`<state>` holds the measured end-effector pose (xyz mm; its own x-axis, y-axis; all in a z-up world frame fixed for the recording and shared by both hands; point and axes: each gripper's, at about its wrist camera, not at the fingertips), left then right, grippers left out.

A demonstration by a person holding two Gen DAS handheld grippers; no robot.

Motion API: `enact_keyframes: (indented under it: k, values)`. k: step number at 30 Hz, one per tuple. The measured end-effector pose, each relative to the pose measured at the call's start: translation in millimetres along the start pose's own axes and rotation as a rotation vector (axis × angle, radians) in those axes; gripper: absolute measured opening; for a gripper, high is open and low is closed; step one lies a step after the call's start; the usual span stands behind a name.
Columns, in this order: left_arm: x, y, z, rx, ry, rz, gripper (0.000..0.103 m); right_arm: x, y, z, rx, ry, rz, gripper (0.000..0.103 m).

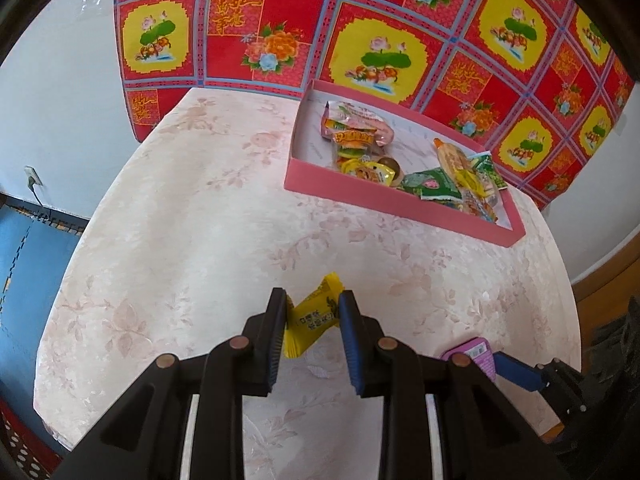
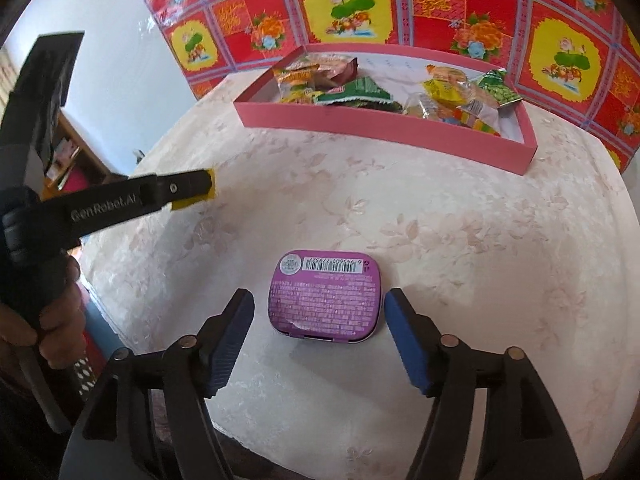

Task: Organize snacks
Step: 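Close the left gripper on the yellow candy packet while the right grasps the purple tin, then carry the yellow packet with the left gripper while the right carries the purple tin into the box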

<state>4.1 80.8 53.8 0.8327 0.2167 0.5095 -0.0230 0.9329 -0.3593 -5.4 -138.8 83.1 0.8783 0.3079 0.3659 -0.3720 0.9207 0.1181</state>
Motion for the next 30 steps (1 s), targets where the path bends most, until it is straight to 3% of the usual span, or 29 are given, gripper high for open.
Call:
enact_keyframes:
  k: [10,14,21,30]
  values:
    - [1,3,0,0.002,0.003,-0.009,0.028,2,3,-6,-0.038,0.003,0.024,0.069]
    - [3,2,1,0.004,0.000,-0.013,0.028,1,6,-6,-0.060,-0.008,0.053,0.064]
    - [10,-7,2,-0.012,-0.006,-0.036,0.028,2,0,-5,-0.021,-0.019,0.050,0.064]
    - [26,-26,5,-0.039,-0.025,-0.086,0.028,22,-17,10,-0.008,-0.100,0.010,0.064]
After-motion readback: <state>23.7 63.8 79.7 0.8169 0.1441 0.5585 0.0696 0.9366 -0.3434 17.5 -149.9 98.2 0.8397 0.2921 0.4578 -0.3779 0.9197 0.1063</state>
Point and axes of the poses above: each gripper's, at about its wrist camera, not at the fingertips, and z roughly against the way its jaws point, y to its left, x to its top, and after that the axes turned 8 degrees about -x, right-handed
